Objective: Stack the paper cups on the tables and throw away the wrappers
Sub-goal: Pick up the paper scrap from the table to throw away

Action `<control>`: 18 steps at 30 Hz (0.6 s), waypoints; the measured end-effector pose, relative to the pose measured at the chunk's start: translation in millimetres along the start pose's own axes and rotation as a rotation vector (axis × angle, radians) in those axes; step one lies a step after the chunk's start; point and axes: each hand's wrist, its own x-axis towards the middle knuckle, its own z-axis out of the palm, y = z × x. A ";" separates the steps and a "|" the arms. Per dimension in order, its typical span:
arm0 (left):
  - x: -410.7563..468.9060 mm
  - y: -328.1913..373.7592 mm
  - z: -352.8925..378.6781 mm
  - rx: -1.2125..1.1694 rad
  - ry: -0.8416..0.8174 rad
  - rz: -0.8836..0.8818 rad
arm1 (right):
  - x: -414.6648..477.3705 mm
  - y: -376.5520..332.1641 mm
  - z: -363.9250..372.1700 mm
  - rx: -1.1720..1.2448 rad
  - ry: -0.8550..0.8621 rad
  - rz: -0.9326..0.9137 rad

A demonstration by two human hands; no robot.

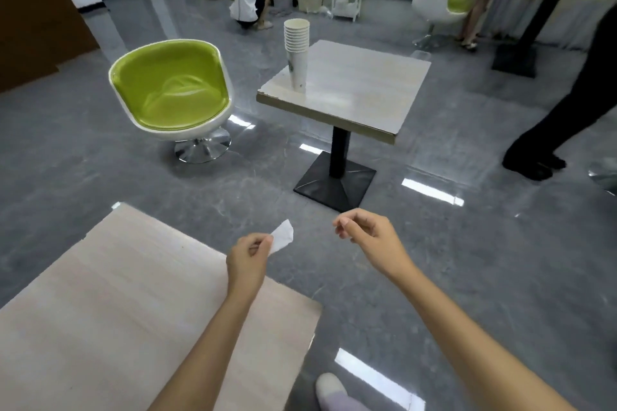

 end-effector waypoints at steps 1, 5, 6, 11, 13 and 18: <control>-5.5 8.0 6.8 -0.003 -0.033 0.029 | -9.0 -0.1 -8.0 -0.005 0.038 0.001; -22.7 34.9 40.4 -0.047 -0.181 0.098 | -47.4 0.1 -45.0 0.005 0.193 0.033; -26.7 41.1 50.2 -0.055 -0.214 0.115 | -56.9 -0.1 -55.0 0.009 0.234 0.041; -50.3 71.9 103.4 -0.076 -0.391 0.191 | -102.5 4.6 -104.4 0.030 0.436 0.078; -63.0 81.4 126.4 -0.098 -0.465 0.209 | -120.8 8.2 -123.7 0.039 0.510 0.100; -100.3 102.3 192.2 -0.091 -0.641 0.245 | -165.3 20.0 -175.0 0.077 0.689 0.157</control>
